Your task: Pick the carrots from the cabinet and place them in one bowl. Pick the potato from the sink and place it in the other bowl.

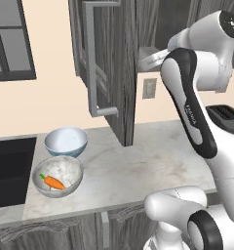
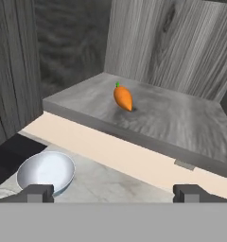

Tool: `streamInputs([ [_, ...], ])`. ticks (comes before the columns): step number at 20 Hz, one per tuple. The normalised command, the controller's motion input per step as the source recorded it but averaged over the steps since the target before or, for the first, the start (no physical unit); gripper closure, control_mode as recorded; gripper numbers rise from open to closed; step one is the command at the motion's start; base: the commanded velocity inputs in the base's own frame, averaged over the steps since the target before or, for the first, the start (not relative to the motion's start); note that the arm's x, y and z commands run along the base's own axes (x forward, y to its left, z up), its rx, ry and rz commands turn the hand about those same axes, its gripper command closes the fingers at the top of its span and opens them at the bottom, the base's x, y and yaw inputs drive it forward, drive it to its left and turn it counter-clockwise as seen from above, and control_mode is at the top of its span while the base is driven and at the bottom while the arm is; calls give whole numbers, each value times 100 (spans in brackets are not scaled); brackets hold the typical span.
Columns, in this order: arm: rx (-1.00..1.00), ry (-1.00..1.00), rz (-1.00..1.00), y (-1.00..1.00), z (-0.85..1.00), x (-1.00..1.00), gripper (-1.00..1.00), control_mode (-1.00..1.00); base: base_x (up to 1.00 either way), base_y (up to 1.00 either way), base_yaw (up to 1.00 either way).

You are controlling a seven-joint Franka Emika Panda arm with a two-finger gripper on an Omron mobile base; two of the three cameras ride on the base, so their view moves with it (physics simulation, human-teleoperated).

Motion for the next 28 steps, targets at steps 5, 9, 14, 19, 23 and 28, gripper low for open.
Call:
streamInputs([
  [5,0,0,0,9,-15,35,-100,-100,0,0,0],
  [9,0,0,0,18,-1,31,-100,-100,0,0,0],
  [14,0,0,-1,7,0,34,-100,-100,0,0,0],
  [19,0,0,-1,3,-2,46,-100,-100,0,0,0],
  [23,0,0,0,6,0,39,-100,-100,0,0,0],
  [28,0,0,0,12,0,30,-100,-100,0,0,0],
])
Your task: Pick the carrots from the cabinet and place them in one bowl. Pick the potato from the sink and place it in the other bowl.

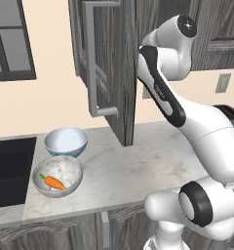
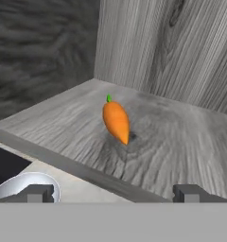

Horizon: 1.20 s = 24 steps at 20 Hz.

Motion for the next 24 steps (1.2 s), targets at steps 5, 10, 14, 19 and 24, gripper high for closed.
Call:
streamInputs([
  [5,0,0,0,11,-12,38,-100,-100,0,0,0],
  [10,0,0,0,11,-17,35,-100,-100,0,0,0],
  [14,0,0,0,10,-2,29,-100,-100,0,0,0],
  [19,0,0,0,8,0,29,-100,-100,0,0,0],
  [24,0,0,0,6,0,30,-100,-100,0,0,0],
])
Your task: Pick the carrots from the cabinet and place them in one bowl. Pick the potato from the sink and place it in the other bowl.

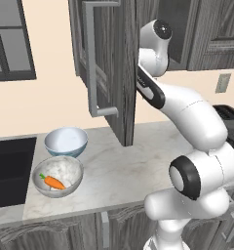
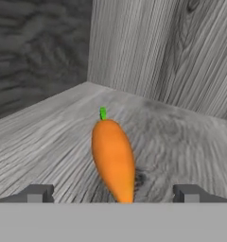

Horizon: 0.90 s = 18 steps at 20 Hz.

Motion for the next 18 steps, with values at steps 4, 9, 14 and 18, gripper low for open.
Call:
streamInputs([
  [4,0,0,0,7,0,31,-100,-100,0,0,0],
  [9,3,0,0,11,0,16,-100,-100,0,0,0],
  [14,3,0,-2,12,-6,10,-100,-100,0,0,0],
  [18,0,0,-3,1,-22,13,-100,-100,0,0,0],
])
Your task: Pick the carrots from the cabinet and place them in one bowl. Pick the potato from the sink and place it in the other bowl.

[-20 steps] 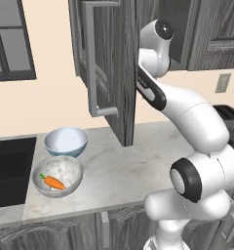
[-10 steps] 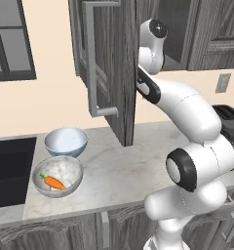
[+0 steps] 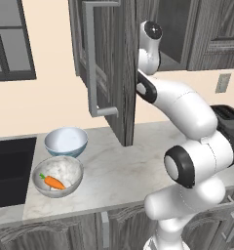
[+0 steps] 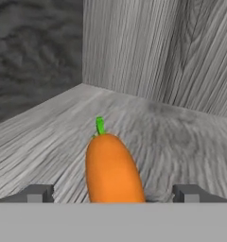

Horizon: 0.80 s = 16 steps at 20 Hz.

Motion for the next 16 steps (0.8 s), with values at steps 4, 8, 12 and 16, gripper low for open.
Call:
streamInputs([
  [4,0,0,-3,0,-29,24,-100,-100,0,0,0],
  [8,0,0,-1,0,-12,39,-100,-100,0,0,0],
  [12,1,0,-1,0,-1,47,-100,-100,0,0,0],
  [16,1,0,0,3,-9,39,-100,-100,0,0,0],
])
